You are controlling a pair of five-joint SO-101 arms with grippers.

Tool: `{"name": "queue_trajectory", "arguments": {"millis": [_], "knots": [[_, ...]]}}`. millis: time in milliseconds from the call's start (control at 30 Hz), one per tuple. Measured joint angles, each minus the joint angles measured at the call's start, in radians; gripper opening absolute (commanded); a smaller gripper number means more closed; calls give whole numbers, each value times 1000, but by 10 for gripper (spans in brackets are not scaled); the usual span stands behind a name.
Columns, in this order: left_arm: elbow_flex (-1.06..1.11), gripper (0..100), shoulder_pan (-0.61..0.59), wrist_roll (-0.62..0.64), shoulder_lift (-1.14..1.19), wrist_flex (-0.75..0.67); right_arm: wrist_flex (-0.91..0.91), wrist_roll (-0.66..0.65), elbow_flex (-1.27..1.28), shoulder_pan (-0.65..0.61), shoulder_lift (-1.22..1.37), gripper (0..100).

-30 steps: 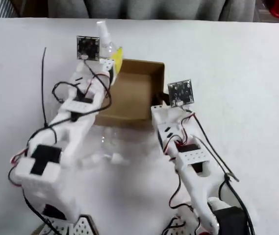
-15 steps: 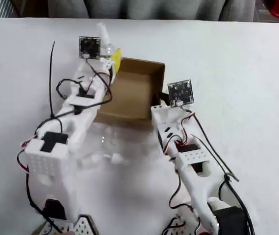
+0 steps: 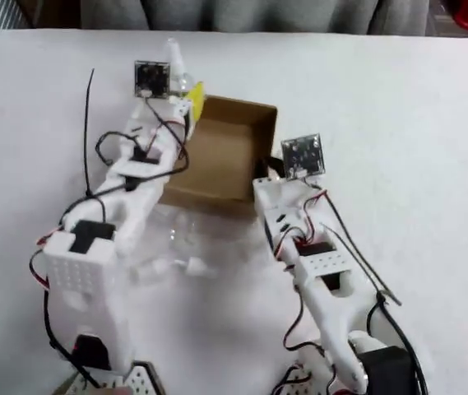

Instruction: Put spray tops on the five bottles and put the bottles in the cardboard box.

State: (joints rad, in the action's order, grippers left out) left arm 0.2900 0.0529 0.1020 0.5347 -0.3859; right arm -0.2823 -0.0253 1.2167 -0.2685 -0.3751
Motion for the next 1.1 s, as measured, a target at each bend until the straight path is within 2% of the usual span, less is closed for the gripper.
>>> {"name": "queue_trajectory", "arguments": {"millis": [267,600,1100], "knots": [[-25,20,0,0,35,-3,0,0,-2,0,3,15],[-132,20,3,0,218,-215,0,0,-2,0,3,15],[-129,21,5,0,226,-227,0,0,-2,0,3,15]]}}
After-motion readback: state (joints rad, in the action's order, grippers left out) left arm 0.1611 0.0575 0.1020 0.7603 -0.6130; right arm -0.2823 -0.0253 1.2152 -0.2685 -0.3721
